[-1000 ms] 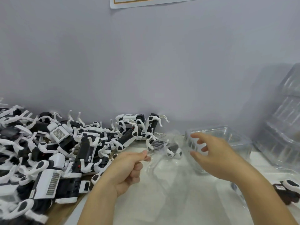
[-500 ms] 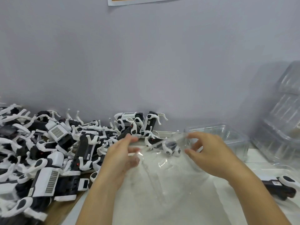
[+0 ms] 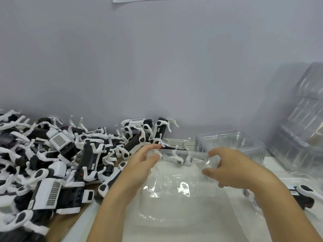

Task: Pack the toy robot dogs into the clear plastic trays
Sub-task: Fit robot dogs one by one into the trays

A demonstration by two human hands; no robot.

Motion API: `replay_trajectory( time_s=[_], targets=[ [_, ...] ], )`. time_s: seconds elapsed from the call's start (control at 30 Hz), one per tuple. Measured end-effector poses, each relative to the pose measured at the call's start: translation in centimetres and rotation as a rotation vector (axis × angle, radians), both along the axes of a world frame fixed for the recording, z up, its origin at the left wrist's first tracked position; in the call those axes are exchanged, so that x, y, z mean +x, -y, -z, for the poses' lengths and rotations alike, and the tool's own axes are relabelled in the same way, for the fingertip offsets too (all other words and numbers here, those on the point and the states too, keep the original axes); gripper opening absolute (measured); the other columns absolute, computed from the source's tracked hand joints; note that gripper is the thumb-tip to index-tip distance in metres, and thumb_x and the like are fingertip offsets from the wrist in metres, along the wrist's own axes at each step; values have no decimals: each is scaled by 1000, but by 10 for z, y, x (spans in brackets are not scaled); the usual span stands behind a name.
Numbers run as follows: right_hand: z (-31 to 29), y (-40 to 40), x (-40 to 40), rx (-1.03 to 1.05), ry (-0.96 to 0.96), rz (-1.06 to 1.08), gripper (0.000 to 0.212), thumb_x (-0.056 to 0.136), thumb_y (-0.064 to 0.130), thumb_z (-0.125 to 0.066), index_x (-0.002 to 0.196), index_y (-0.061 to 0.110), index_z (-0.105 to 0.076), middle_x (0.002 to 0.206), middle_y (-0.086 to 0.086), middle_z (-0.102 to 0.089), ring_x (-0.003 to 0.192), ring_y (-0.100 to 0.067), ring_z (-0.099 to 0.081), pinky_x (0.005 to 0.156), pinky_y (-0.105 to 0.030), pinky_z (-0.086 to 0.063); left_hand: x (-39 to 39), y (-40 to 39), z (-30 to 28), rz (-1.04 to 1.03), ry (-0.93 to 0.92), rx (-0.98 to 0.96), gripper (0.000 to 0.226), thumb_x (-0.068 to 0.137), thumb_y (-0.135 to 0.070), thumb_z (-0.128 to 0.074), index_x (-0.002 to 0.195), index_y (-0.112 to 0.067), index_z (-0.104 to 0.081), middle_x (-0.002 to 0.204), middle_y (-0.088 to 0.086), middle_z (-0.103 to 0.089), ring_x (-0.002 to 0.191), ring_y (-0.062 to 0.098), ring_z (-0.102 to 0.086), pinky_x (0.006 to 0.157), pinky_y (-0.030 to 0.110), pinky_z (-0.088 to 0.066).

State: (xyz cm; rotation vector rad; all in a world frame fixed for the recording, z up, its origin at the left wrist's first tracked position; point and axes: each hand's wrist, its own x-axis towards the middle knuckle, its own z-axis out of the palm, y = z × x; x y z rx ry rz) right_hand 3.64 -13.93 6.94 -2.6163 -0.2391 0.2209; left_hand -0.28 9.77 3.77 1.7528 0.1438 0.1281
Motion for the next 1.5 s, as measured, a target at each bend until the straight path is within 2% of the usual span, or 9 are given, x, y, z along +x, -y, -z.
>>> replay_trajectory(
  time_s=[0.13,0.27,0.57,0.73,0.83,1.03,1.27,1.4,1.5],
  targets=[
    [-4,4,-2,5,-17,1,53,86,48,-68,134,37,-47,103,3,-64,65,-2,-70,63,-21,-48,2,-2,9,29,-17,168,23,100,-29,-55,107,-49,-64,124,-13,-59,119,9,-52,107,40,-43],
    [-8,7,-2,3,-23,8,44,88,42,-68,128,41,-51,91,4,-65,55,0,-67,62,-23,-49,4,-1,11,35,-22,326,35,100,-17,-53,115,-48,-57,128,-14,-56,121,6,-52,88,24,-43],
    [-6,6,-1,117,-53,44,27,90,27,-68,115,28,-56,87,-3,-68,57,-9,-71,61,-25,-57,10,11,14,31,51,602,24,102,-24,-51,123,-36,-50,130,-19,-50,117,0,-43,87,16,-31],
    [-7,9,0,114,-16,38,29,90,28,-68,117,30,-56,82,-1,-72,58,-7,-70,77,-35,-60,9,22,5,17,76,718,30,104,-31,-44,134,-30,-47,139,-12,-48,119,3,-41,92,19,-29],
    [-7,10,0,119,-21,36,30,91,27,-68,118,29,-57,97,-4,-67,57,-6,-70,75,-32,-59,3,26,-8,40,-3,851,38,105,-34,-40,142,-28,-40,147,-7,-44,133,12,-40,96,22,-31],
    [-9,13,-1,98,9,33,30,91,34,-67,119,33,-56,100,-2,-68,71,-7,-71,65,-24,-51,-3,44,-42,-1,26,997,37,101,-42,-44,137,-33,-43,134,-5,-52,121,14,-49,85,29,-37],
    [-9,11,0,116,59,33,31,92,40,-64,121,34,-57,124,-3,-58,96,-19,-65,87,-31,-51,77,66,-35,35,-70,1018,55,101,-29,-48,149,-15,-25,138,14,-46,121,32,-52,93,39,-45],
    [-8,11,1,138,83,42,32,93,41,-60,124,35,-56,126,-4,-56,99,-19,-62,89,-31,-50,101,58,-17,84,-221,871,24,99,-18,-50,117,-7,-60,110,14,-61,85,29,-63,82,40,-59],
    [-6,11,2,152,96,43,32,94,40,-60,125,34,-57,126,-4,-57,100,-19,-62,89,-31,-51,105,54,-6,51,-173,736,15,96,-7,-54,89,-5,-67,79,13,-66,67,27,-64,78,40,-61]
  ],
)
